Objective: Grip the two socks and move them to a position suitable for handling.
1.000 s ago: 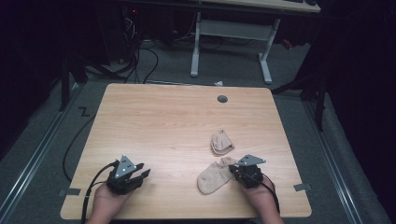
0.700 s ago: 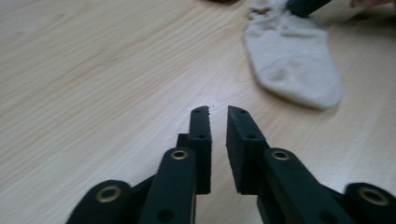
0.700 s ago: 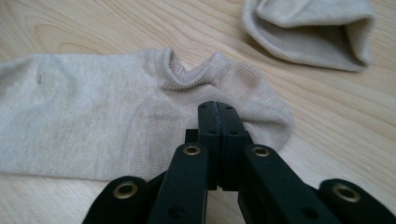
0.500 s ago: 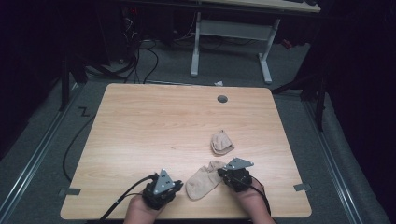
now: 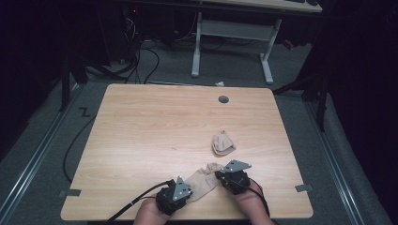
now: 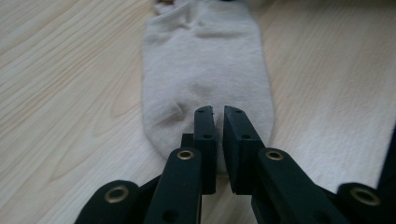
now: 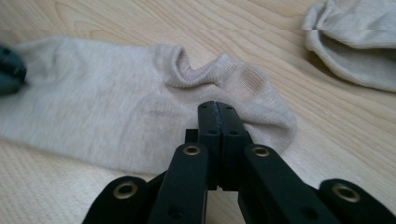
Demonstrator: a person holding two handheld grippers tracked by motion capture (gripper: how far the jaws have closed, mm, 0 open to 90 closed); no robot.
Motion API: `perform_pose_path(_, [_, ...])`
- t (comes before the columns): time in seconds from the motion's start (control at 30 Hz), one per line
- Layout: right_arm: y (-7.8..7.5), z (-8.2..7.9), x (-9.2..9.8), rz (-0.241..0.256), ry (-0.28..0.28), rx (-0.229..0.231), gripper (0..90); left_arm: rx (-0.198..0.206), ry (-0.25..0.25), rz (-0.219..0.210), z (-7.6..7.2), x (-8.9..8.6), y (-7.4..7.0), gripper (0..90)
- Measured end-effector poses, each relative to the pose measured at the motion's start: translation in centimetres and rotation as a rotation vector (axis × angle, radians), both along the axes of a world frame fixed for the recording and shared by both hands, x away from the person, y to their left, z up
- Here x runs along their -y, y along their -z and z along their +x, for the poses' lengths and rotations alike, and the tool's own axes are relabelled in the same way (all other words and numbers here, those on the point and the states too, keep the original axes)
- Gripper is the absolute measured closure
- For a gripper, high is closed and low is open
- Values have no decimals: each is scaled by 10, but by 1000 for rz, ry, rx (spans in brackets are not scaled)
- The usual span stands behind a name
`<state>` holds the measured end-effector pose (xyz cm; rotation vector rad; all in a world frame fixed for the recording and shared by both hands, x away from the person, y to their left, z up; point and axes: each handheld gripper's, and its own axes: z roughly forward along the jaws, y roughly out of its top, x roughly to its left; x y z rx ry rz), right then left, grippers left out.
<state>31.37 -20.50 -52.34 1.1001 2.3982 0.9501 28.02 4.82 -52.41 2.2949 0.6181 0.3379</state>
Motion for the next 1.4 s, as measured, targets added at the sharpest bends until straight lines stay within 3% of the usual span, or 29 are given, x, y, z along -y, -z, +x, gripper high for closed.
perform_pose_path(0.17, [0, -4, -12, 8, -38, -8, 900, -5, -79, -6, 14, -24, 1, 835])
perform_pose_path(0.3, [0, -9, -27, 7, -94, -8, 899, -3, -123, 16, 20, -38, 0, 832])
perform_pose_path(0.6, [1, -21, -61, 4, -192, -12, 899, -34, -170, 45, 20, -67, -4, 824])
perform_pose_path(0.77, [-1, -21, -62, 14, -204, -15, 854, -35, -176, 47, 20, -70, -5, 792])
perform_pose_path(0.83, [-7, -19, -55, 35, -179, 11, 843, -34, -172, 25, 20, -72, -10, 748])
perform_pose_path(0.9, [-15, -16, -43, 72, -135, 51, 832, -27, -170, -27, 19, -77, -19, 729])
perform_pose_path(1.03, [-26, -4, -23, 58, -31, 113, 784, 26, -187, -77, 21, -99, -32, 647])
perform_pose_path(1.13, [-35, 10, -13, 48, 31, 145, 733, 6, -239, -107, 29, -118, -28, 619])
perform_pose_path(1.23, [-38, 33, -6, 40, 93, 152, 701, 18, -275, -89, 37, -126, -23, 606])
perform_pose_path(1.4, [-45, 69, -7, 17, 147, 151, 656, 22, -291, -105, 41, -129, -22, 565])
